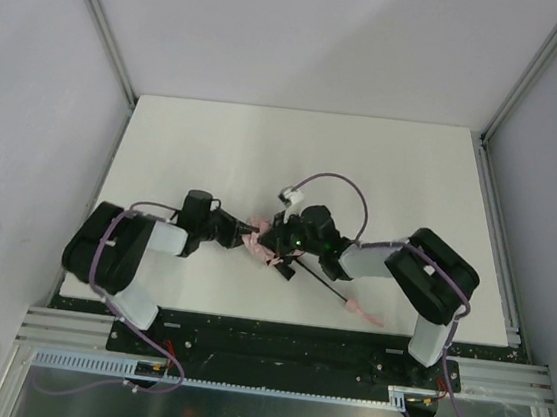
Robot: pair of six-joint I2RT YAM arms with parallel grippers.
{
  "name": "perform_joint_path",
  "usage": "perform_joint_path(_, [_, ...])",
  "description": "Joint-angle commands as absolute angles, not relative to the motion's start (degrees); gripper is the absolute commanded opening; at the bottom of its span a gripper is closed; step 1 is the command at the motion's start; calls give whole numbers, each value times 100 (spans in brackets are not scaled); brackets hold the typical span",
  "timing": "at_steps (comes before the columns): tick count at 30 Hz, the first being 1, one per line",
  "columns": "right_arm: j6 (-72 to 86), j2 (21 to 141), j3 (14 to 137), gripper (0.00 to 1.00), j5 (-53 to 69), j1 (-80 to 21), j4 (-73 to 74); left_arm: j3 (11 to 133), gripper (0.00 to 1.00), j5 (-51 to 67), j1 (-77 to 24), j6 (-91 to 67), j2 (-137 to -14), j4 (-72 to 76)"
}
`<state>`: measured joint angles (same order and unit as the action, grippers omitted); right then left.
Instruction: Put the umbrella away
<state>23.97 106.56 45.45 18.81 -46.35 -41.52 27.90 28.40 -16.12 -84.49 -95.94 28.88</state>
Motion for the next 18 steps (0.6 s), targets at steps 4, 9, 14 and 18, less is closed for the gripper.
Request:
perform_joint_path(4, [381,9708,5107,0,-29,-5912,-1566,3149,0,2240,-1234,-9029,-7933,-471])
perform_joint_path(9, [34,9483,5381,0,-186,-6457,-1530,3602,0,2029,-913,-8748,-8098,-1457])
perform_joint_path(14, [842,9769,5332,0,876,-6157,-2095,4016,0,1767,-805,-8718,-8575,-1916])
perform_joint_path(18, [1993,10320,5173,0,2102,-5472,-3220,5022,0,954,-939,-8235,-8926,-2764])
